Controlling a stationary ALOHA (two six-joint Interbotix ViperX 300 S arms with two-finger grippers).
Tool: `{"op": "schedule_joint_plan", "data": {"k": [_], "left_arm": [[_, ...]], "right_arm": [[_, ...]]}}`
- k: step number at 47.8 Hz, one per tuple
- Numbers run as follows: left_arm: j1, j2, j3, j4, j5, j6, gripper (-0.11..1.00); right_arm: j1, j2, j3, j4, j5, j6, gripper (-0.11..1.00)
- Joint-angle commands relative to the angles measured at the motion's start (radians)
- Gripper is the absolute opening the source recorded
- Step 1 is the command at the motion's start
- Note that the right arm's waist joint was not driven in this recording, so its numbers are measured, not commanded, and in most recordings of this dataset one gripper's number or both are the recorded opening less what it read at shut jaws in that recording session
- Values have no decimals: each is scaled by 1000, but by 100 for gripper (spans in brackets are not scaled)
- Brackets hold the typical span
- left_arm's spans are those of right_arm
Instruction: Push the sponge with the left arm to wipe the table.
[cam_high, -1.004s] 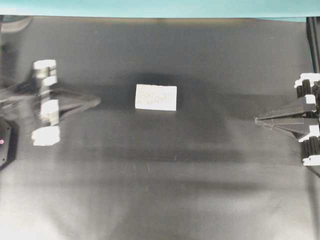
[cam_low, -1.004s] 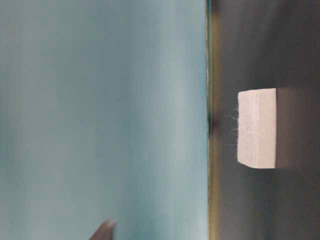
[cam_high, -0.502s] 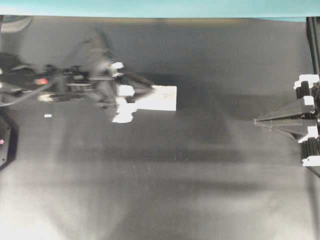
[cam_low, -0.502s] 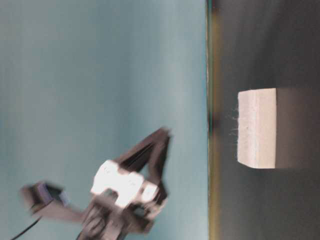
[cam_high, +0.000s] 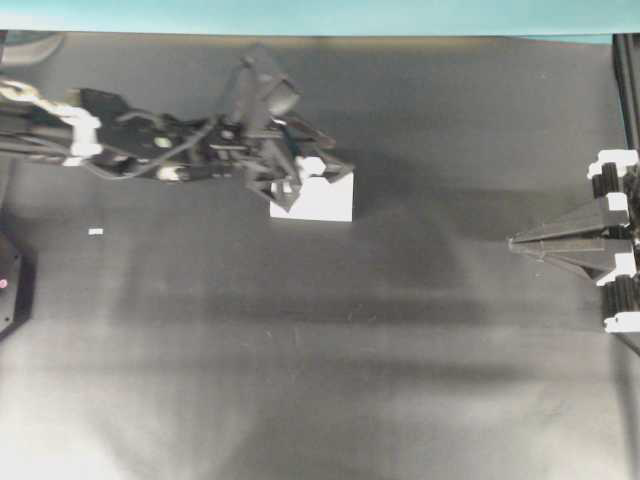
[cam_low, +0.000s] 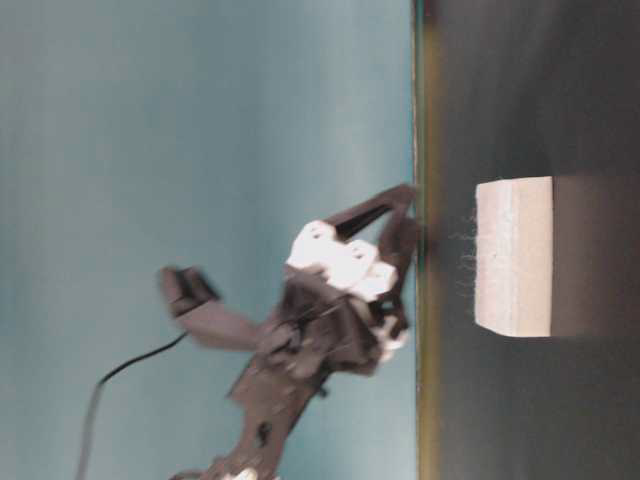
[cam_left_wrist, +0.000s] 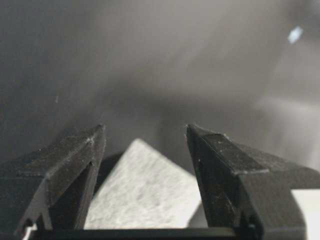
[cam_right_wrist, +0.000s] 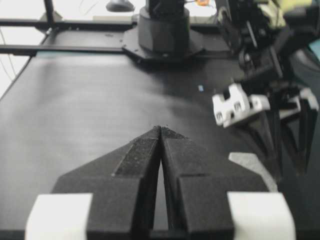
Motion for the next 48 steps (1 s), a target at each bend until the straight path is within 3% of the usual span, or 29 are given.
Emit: {"op": "schedule_joint_plan", "data": {"k": [1,12,39,48], "left_arm": [[8,35,-31,3,29,-6,63],[9,64,-34,3,51,-29,63],[-20,34,87,3,54,-54,63],[-55,14,129,3,52,-95,63]], "right_arm": [[0,5,-5,2,-8,-9,0],[0,5,12,2,-14,-12,0],[0,5,28,2,-17,-12,0],[0,5,31,2,-17,-12,0]]}}
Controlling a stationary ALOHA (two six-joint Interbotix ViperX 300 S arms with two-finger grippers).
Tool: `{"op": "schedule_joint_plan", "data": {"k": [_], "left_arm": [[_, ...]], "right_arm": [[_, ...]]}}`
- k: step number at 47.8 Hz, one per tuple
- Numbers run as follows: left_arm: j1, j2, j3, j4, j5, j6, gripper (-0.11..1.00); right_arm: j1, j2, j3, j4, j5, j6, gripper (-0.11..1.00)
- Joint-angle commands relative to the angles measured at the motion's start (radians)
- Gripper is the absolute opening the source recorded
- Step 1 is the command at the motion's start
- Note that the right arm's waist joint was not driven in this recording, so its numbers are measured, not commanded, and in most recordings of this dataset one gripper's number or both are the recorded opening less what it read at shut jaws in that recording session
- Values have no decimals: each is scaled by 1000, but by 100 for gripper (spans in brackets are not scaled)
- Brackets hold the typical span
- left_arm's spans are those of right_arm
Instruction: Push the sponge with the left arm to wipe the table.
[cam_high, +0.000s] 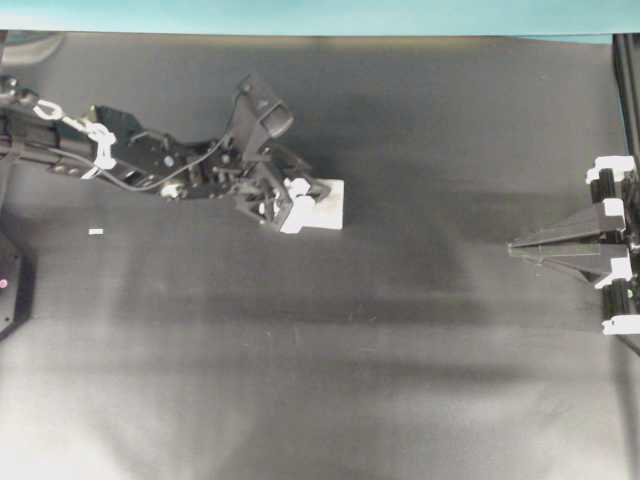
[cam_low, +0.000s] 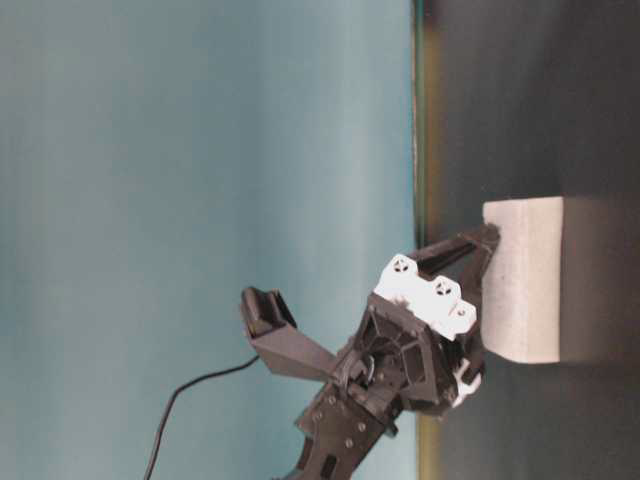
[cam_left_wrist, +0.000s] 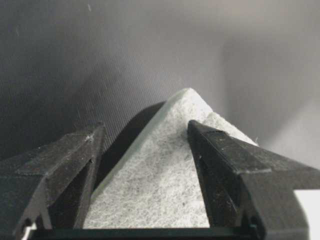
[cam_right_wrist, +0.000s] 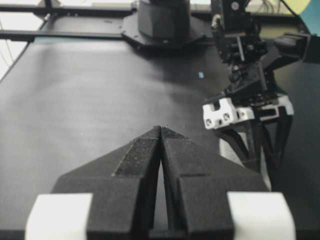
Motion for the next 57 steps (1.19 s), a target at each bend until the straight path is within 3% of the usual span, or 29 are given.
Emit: {"op": "schedule_joint_plan", "data": {"k": [1,27,39,57], "left_arm": [[-38,-20,28,3,3,-18,63],[-175,-153,225,3,6,-173,63],[-189,-152,222,3,11,-173,63],[-339,-218,244,3,229,-206,63]], "right_arm": [[0,5,-5,2,-9,-6,0],[0,-15,0,2,-8,-6,0],[0,-17,3,2,-9,-6,0],[0,-29,14,2,-9,-6,0]]}}
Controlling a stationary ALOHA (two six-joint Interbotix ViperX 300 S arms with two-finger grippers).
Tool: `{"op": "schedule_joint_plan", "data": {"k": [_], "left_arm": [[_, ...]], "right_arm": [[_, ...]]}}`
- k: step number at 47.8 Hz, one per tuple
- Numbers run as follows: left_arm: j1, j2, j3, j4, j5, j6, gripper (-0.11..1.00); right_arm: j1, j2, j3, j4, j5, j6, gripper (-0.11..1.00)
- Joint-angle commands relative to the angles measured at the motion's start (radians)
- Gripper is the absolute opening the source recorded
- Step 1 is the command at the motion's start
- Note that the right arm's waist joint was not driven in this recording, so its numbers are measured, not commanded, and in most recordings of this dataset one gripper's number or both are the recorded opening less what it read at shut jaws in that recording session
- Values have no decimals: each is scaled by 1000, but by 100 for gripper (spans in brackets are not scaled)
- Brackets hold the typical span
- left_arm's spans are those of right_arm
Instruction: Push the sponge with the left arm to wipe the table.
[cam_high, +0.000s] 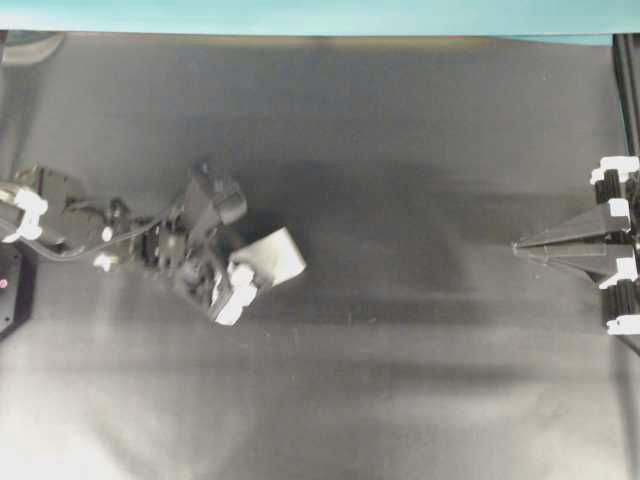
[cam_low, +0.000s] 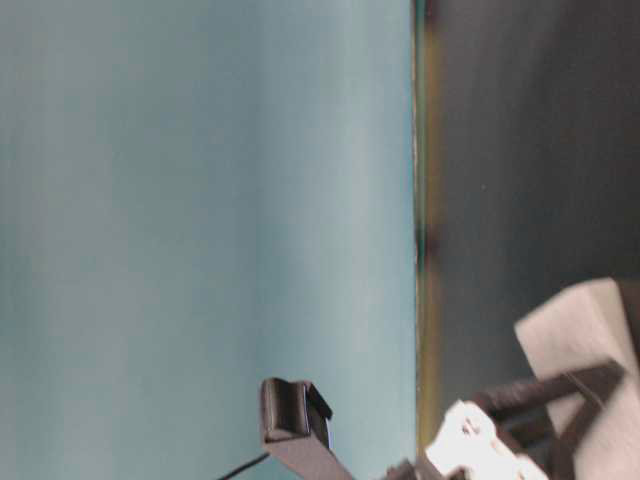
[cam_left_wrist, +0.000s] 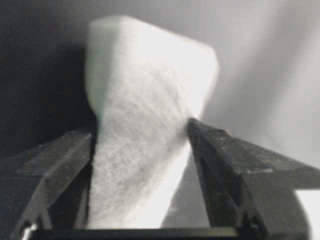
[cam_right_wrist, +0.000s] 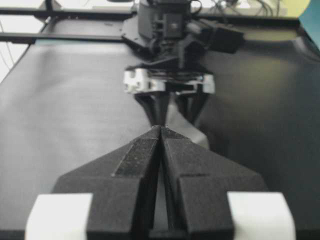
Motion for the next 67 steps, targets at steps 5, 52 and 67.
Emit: {"op": "schedule_joint_plan", "data": {"k": [5,52,67], "left_arm": [[-103,-61,35,5,48,-41,63],[-520,-153,74,6,41,-319,63],[-465,-209,78,6,43,-202,68]], "right_arm": [[0,-2,3,2,-9,-5,0],[0,-34,11,2,-14,2,0],[0,-35,12,2,-18,15,0]]}}
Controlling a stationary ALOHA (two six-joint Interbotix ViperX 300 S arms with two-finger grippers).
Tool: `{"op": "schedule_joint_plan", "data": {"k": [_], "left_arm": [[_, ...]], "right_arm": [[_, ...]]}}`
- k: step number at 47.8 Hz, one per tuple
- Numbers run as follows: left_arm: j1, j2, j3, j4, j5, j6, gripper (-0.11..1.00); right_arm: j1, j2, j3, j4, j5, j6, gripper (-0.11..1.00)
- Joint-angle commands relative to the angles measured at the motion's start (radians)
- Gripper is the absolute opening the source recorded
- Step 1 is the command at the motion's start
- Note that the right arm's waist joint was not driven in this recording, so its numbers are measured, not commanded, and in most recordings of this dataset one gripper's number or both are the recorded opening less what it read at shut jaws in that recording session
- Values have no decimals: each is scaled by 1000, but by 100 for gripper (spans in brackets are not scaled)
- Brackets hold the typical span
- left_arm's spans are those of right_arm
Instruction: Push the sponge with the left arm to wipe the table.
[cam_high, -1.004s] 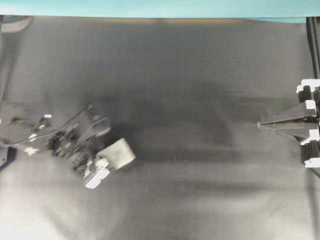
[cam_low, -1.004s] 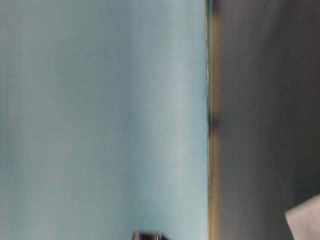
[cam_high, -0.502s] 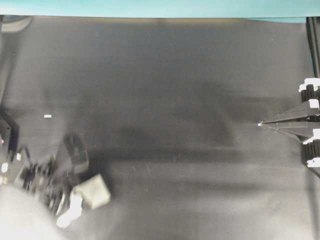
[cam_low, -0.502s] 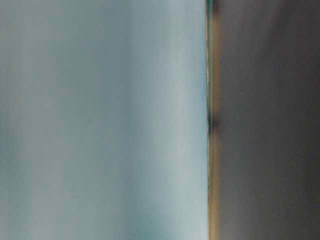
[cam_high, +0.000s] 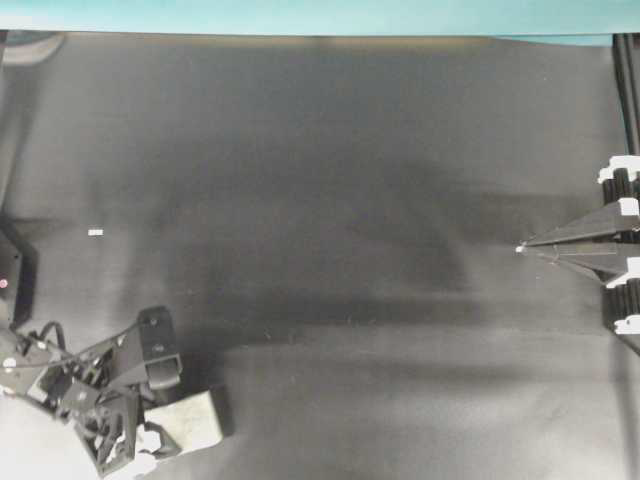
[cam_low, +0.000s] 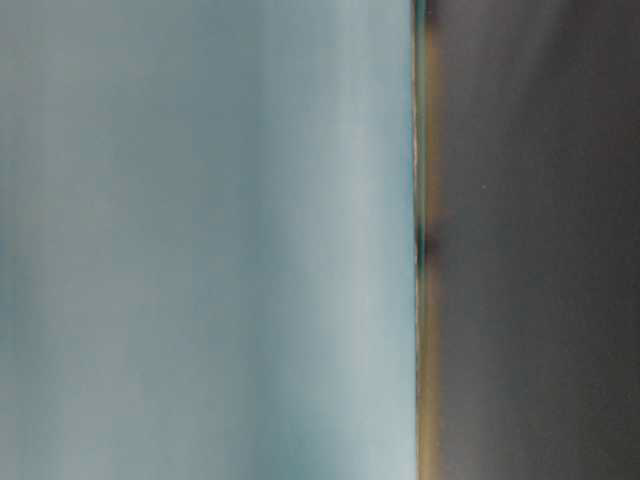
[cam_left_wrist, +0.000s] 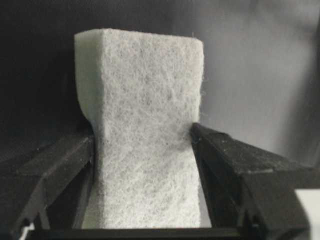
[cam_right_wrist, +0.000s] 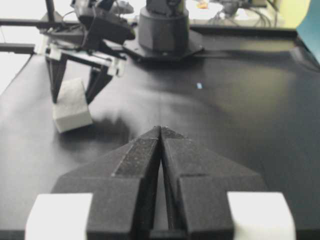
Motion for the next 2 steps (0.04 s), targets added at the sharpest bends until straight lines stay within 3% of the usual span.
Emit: {"op": "schedule_joint_plan", "data": {"k": [1,2], "left_arm": [[23,-37,-9,3,-3,38,69],[26,-41,-9,5,-3,48,71]], "right_arm": [[0,5,-3,2,-6,11,0],[0,5,-3,2,-5,11,0]]}}
